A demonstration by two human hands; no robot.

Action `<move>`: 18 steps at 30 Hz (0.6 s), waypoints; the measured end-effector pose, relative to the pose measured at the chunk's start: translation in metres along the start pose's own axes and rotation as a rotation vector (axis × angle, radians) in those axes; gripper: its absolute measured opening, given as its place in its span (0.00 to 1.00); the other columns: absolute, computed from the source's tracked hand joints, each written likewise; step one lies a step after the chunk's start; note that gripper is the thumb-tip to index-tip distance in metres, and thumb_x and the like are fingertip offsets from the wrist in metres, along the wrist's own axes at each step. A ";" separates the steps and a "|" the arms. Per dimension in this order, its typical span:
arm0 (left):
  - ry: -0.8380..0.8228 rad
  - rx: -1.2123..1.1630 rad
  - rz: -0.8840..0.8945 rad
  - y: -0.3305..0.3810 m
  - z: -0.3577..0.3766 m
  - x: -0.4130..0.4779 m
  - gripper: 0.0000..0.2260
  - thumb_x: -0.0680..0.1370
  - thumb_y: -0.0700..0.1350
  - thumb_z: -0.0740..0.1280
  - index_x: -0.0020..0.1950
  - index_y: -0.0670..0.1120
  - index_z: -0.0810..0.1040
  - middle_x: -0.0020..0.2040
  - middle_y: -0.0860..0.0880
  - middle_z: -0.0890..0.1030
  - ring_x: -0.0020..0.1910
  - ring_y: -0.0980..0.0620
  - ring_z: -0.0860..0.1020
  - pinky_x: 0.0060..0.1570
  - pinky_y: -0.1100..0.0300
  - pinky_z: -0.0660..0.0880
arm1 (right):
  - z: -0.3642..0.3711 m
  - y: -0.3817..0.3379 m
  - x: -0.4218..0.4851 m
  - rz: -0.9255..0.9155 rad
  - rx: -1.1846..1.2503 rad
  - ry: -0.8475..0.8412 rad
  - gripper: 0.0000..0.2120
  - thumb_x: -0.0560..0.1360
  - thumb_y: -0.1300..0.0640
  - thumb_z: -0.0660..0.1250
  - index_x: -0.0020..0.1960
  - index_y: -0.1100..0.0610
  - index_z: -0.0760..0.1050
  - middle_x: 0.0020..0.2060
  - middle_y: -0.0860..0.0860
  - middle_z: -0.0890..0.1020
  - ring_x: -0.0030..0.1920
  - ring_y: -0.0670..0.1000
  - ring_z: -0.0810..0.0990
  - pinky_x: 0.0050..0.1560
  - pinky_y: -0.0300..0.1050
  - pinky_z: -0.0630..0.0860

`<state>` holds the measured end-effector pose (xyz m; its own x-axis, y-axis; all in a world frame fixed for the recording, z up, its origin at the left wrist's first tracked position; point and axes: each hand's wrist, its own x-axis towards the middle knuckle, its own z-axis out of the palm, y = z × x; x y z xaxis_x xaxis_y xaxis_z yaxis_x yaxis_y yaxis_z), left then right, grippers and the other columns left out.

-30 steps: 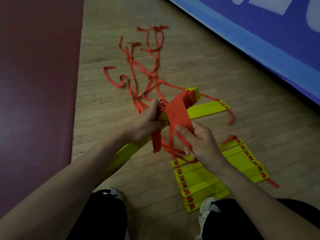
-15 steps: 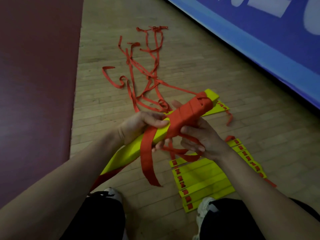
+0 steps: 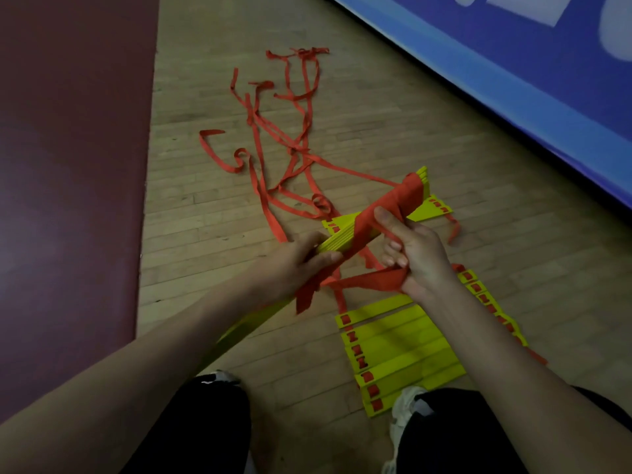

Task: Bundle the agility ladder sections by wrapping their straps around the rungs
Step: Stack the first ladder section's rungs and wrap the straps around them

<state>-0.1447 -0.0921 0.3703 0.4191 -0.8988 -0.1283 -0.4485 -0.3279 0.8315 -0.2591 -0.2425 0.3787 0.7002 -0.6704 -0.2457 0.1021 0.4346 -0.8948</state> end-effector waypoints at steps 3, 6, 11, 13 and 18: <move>0.118 0.255 0.056 0.000 0.004 0.001 0.11 0.81 0.55 0.58 0.52 0.48 0.68 0.42 0.41 0.81 0.43 0.41 0.80 0.43 0.47 0.76 | -0.004 0.000 0.003 -0.036 -0.076 0.027 0.16 0.74 0.57 0.70 0.32 0.56 0.67 0.19 0.46 0.63 0.16 0.43 0.59 0.20 0.37 0.58; 0.173 0.304 0.037 0.001 0.001 0.004 0.11 0.81 0.54 0.58 0.50 0.46 0.69 0.41 0.41 0.80 0.42 0.40 0.79 0.42 0.46 0.75 | -0.001 0.007 0.000 -0.090 -0.208 0.051 0.11 0.74 0.56 0.70 0.37 0.58 0.72 0.21 0.46 0.70 0.18 0.44 0.64 0.21 0.37 0.62; 0.172 0.071 -0.059 0.000 -0.006 0.004 0.13 0.82 0.50 0.60 0.52 0.40 0.73 0.43 0.36 0.80 0.37 0.39 0.81 0.36 0.42 0.78 | 0.003 0.021 -0.004 -0.068 -0.231 0.012 0.10 0.75 0.57 0.70 0.51 0.63 0.77 0.31 0.51 0.81 0.25 0.46 0.75 0.27 0.38 0.72; 0.178 0.034 -0.088 0.001 -0.010 0.005 0.14 0.81 0.50 0.61 0.53 0.39 0.74 0.45 0.35 0.80 0.40 0.38 0.81 0.40 0.40 0.78 | 0.001 0.021 -0.003 -0.048 -0.259 0.002 0.08 0.74 0.56 0.71 0.47 0.61 0.79 0.32 0.51 0.82 0.28 0.48 0.77 0.31 0.41 0.74; 0.139 -0.089 -0.177 -0.001 -0.023 0.004 0.16 0.78 0.56 0.64 0.51 0.43 0.77 0.46 0.38 0.82 0.42 0.37 0.81 0.48 0.38 0.78 | 0.002 0.016 -0.007 -0.029 -0.249 0.035 0.06 0.69 0.58 0.75 0.42 0.59 0.80 0.31 0.53 0.82 0.27 0.48 0.78 0.31 0.41 0.75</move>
<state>-0.1246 -0.0885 0.3808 0.5926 -0.7787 -0.2061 -0.2894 -0.4446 0.8477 -0.2611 -0.2299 0.3666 0.6739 -0.7029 -0.2277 -0.0585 0.2565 -0.9648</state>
